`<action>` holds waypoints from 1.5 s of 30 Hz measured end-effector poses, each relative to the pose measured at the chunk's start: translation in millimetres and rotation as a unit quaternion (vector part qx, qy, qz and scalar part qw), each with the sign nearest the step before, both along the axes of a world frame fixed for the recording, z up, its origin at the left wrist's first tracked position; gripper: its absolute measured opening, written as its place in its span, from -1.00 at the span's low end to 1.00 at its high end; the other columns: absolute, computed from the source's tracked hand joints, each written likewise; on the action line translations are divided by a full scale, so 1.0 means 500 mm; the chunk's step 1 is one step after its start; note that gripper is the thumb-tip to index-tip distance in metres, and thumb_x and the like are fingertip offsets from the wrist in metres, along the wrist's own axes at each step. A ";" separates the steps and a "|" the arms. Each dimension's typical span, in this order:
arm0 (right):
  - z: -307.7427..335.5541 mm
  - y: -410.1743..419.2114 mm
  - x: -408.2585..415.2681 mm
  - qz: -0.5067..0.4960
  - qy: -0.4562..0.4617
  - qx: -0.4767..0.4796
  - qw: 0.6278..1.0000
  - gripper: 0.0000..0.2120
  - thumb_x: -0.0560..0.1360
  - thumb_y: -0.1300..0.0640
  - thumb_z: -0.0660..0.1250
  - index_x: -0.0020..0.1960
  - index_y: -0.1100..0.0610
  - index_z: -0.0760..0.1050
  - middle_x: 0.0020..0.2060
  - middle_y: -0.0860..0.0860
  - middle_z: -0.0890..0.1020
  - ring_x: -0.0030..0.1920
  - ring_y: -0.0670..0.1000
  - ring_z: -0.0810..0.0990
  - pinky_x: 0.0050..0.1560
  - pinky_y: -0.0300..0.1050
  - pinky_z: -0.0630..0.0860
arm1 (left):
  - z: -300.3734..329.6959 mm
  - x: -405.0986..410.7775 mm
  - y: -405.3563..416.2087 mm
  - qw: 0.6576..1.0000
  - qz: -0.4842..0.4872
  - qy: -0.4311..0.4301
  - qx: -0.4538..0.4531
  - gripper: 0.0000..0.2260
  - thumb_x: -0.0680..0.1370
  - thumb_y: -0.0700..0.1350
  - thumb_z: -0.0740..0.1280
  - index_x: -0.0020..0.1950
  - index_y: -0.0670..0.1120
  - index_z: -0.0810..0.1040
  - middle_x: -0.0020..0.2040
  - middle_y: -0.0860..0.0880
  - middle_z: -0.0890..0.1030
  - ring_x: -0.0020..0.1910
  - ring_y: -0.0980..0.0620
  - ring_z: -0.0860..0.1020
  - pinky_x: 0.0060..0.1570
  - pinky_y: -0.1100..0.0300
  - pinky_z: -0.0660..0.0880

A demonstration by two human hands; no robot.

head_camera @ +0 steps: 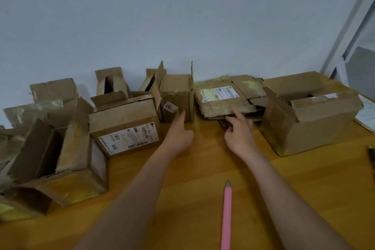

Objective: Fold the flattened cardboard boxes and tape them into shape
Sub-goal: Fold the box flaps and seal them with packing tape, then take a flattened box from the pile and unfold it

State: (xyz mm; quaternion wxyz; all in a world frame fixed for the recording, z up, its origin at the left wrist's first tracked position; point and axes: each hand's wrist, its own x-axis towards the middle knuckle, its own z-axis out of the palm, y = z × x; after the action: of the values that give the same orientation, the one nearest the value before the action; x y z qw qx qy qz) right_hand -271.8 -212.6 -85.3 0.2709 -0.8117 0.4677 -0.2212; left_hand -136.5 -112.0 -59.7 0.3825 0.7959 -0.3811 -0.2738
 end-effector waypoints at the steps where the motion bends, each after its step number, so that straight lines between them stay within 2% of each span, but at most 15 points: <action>1: 0.000 -0.001 0.003 -0.001 0.002 0.004 1.000 -0.57 0.59 0.32 0.17 0.45 0.18 0.38 0.57 -0.11 0.10 0.50 0.13 0.09 0.47 -0.03 0.16 | 0.001 -0.003 0.000 1.000 -0.002 0.002 0.000 -0.32 0.57 -0.37 0.16 0.62 0.01 0.03 0.62 0.08 -0.09 0.58 0.05 -0.07 0.47 0.20 0.07; 4: 0.000 -0.001 0.015 0.002 -0.006 0.006 1.000 -0.54 0.59 0.32 0.16 0.48 0.20 0.31 0.57 -0.08 0.09 0.52 0.15 0.07 0.47 -0.02 0.18 | 0.003 -0.013 0.008 1.000 -0.007 -0.010 0.002 -0.35 0.55 -0.39 0.16 0.60 -0.01 0.12 0.62 0.04 0.01 0.58 0.03 0.01 0.26 0.35 0.15; 6: 0.002 0.000 0.017 0.011 -0.017 0.007 1.000 -0.50 0.59 0.33 0.16 0.52 0.18 0.24 0.57 -0.08 0.08 0.54 0.14 0.05 0.48 -0.03 0.15 | 0.004 -0.021 0.019 1.000 0.000 -0.013 0.001 -0.36 0.55 -0.40 0.16 0.59 -0.01 0.15 0.60 0.02 0.08 0.57 0.01 0.07 0.31 0.30 0.21; 8: 0.008 0.003 0.012 0.020 -0.053 0.006 0.998 -0.47 0.59 0.35 0.16 0.55 0.19 0.19 0.57 -0.06 0.10 0.55 0.05 0.07 0.46 -0.17 0.09 | 0.008 -0.031 0.033 1.000 0.006 -0.017 -0.006 -0.36 0.54 -0.40 0.16 0.58 0.00 0.17 0.58 0.00 0.14 0.54 -0.01 0.15 0.35 0.20 0.33; 10: 0.021 0.011 0.005 0.028 -0.109 -0.003 0.994 -0.46 0.60 0.36 0.16 0.55 0.18 0.19 0.55 -0.06 0.14 0.54 -0.05 0.10 0.42 -0.29 0.05 | 0.019 -0.043 0.048 1.000 0.006 -0.025 -0.018 -0.35 0.53 -0.41 0.17 0.57 0.00 0.19 0.56 -0.02 0.20 0.49 -0.03 0.25 0.32 0.10 0.43; 11: 0.030 0.017 0.001 0.031 -0.138 -0.006 0.990 -0.47 0.60 0.36 0.17 0.55 0.18 0.20 0.54 -0.07 0.16 0.53 -0.08 0.12 0.44 -0.29 0.05 | 0.026 -0.048 0.055 0.999 0.005 -0.032 -0.026 -0.35 0.53 -0.42 0.18 0.57 0.00 0.19 0.55 -0.02 0.22 0.47 -0.03 0.28 0.27 0.13 0.46; 13: 0.046 0.026 -0.008 0.036 -0.193 0.000 0.980 -0.47 0.60 0.34 0.19 0.54 0.15 0.22 0.51 -0.10 0.20 0.50 -0.09 0.19 0.51 -0.15 0.15 | 0.038 -0.058 0.069 0.998 0.001 -0.050 -0.042 -0.36 0.54 -0.42 0.19 0.56 -0.01 0.20 0.53 0.01 0.24 0.47 0.00 0.27 0.22 0.25 0.42; 15: 0.063 0.037 -0.022 0.040 -0.240 0.006 0.970 -0.48 0.60 0.33 0.21 0.53 0.13 0.26 0.49 -0.11 0.24 0.47 -0.09 0.27 0.49 -0.04 0.28 | 0.048 -0.069 0.084 0.996 0.005 -0.069 -0.059 -0.38 0.56 -0.39 0.21 0.56 0.00 0.20 0.53 0.02 0.25 0.50 0.02 0.23 0.31 0.26 0.32; 17: 0.079 0.053 -0.039 0.044 -0.288 0.013 0.957 -0.49 0.59 0.36 0.22 0.51 0.12 0.29 0.47 -0.09 0.29 0.42 -0.09 0.35 0.44 -0.07 0.34 | 0.059 -0.080 0.100 0.993 0.010 -0.083 -0.078 -0.40 0.57 -0.37 0.23 0.55 0.02 0.20 0.52 0.03 0.27 0.51 0.02 0.24 0.43 0.12 0.30; 20: 0.101 0.085 -0.065 0.065 -0.343 0.018 0.937 -0.48 0.57 0.41 0.23 0.49 0.11 0.33 0.44 -0.10 0.34 0.38 -0.14 0.40 0.40 -0.20 0.37 | 0.074 -0.096 0.123 0.989 0.018 -0.093 -0.111 -0.41 0.57 -0.35 0.25 0.54 0.03 0.23 0.49 0.03 0.32 0.48 0.01 0.30 0.40 -0.02 0.38; 25: 0.109 0.107 -0.097 0.079 -0.340 -0.021 0.937 -0.56 0.52 0.42 0.31 0.35 0.14 0.47 0.30 -0.11 0.44 0.29 -0.13 0.50 0.31 -0.27 0.43 | 0.100 -0.121 0.170 0.985 0.026 -0.110 -0.132 -0.44 0.57 -0.33 0.26 0.53 0.01 0.25 0.47 0.01 0.32 0.43 0.00 0.34 0.35 -0.04 0.43; 33: 0.090 0.085 -0.110 0.094 -0.295 -0.060 0.949 -0.67 0.45 0.42 0.41 0.15 0.14 0.55 0.17 -0.04 0.50 0.17 -0.09 0.56 0.27 -0.14 0.51 | 0.100 -0.133 0.186 0.983 0.026 -0.127 -0.126 -0.44 0.58 -0.32 0.27 0.53 0.01 0.25 0.48 0.01 0.33 0.44 0.02 0.34 0.32 -0.04 0.46; 35: 0.082 0.076 -0.112 0.093 -0.284 -0.060 0.952 -0.67 0.45 0.41 0.40 0.14 0.12 0.55 0.16 -0.02 0.51 0.17 -0.08 0.56 0.28 -0.12 0.51 | 0.094 -0.131 0.180 0.984 0.025 -0.128 -0.118 -0.45 0.58 -0.31 0.27 0.53 0.02 0.25 0.48 0.01 0.34 0.43 0.03 0.35 0.29 -0.03 0.49; 41: 0.094 0.064 -0.112 0.087 -0.299 -0.081 0.947 -0.70 0.47 0.36 0.40 0.16 0.12 0.55 0.16 -0.07 0.50 0.14 -0.21 0.52 0.28 -0.26 0.47 | 0.081 -0.129 0.154 0.986 0.020 -0.120 -0.111 -0.45 0.58 -0.32 0.27 0.52 0.04 0.26 0.47 0.01 0.34 0.37 0.07 0.39 0.25 0.01 0.52; 45: 0.137 0.063 -0.117 0.085 -0.353 -0.114 0.925 -0.68 0.49 0.36 0.38 0.21 0.14 0.54 0.20 -0.08 0.48 0.24 -0.13 0.51 0.33 -0.21 0.44 | 0.086 -0.139 0.148 0.984 0.025 -0.118 -0.128 -0.47 0.60 -0.30 0.26 0.52 0.05 0.26 0.47 0.03 0.34 0.36 0.09 0.41 0.24 0.05 0.53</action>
State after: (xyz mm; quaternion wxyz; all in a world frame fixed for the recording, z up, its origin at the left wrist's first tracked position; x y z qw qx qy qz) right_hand -330.2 -180.9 -16.9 0.3424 -0.7430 0.2425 -0.5214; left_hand -205.7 -38.1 -16.7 0.4406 0.7760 -0.4359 -0.1173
